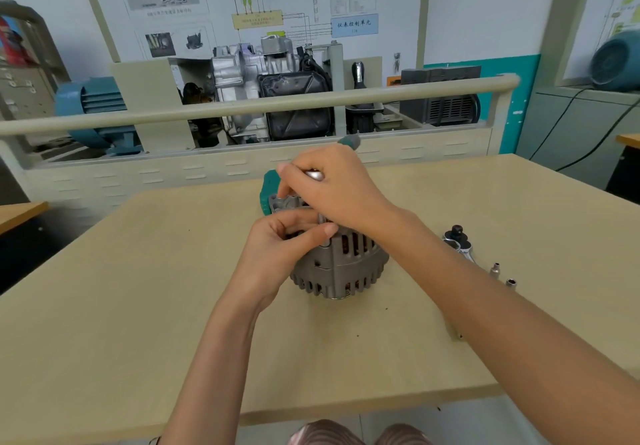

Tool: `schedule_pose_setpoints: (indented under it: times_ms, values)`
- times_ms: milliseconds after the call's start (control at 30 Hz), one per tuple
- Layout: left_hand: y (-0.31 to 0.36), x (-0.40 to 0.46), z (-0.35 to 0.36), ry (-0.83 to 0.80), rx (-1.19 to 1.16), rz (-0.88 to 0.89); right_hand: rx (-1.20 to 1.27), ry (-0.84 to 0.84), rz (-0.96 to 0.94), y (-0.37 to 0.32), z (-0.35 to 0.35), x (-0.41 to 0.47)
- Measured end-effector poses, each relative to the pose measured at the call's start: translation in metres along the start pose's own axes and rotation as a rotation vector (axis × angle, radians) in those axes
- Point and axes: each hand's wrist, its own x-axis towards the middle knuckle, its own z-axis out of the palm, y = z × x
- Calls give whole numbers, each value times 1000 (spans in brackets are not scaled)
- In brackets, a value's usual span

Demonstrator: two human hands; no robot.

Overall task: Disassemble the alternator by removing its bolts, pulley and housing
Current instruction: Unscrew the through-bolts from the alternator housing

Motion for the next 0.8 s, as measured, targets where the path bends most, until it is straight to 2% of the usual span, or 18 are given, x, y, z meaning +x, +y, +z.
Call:
schedule_pose_setpoints:
  times_ms: [67,100,200,267,333,433,567,667,733,800]
  values:
    - [-2,0,3,41,-8,3,-31,14,-13,1,1,0]
    - [-3,0,4,60,1,10,-136,46,-24,1,3,-1]
    - [-6,2,5,88,51,22,-696,208,22,-8,8,-8]
    - [-5,3,4,84,72,30,-827,248,93,-12,10,-10]
    - [-5,3,4,83,75,36,-796,228,110,-12,10,-10]
    - [-5,1,3,67,51,26,-645,206,33,-9,12,-5]
    - [-1,0,-1,-6,22,2,-278,197,-57,-4,13,-2]
    - [2,0,-1,-24,-6,-20,-60,176,-51,3,10,1]
    - [2,2,0,-17,8,-25,-28,142,-41,4,7,2]
    - [2,3,1,-14,34,-20,-126,162,-45,4,8,0]
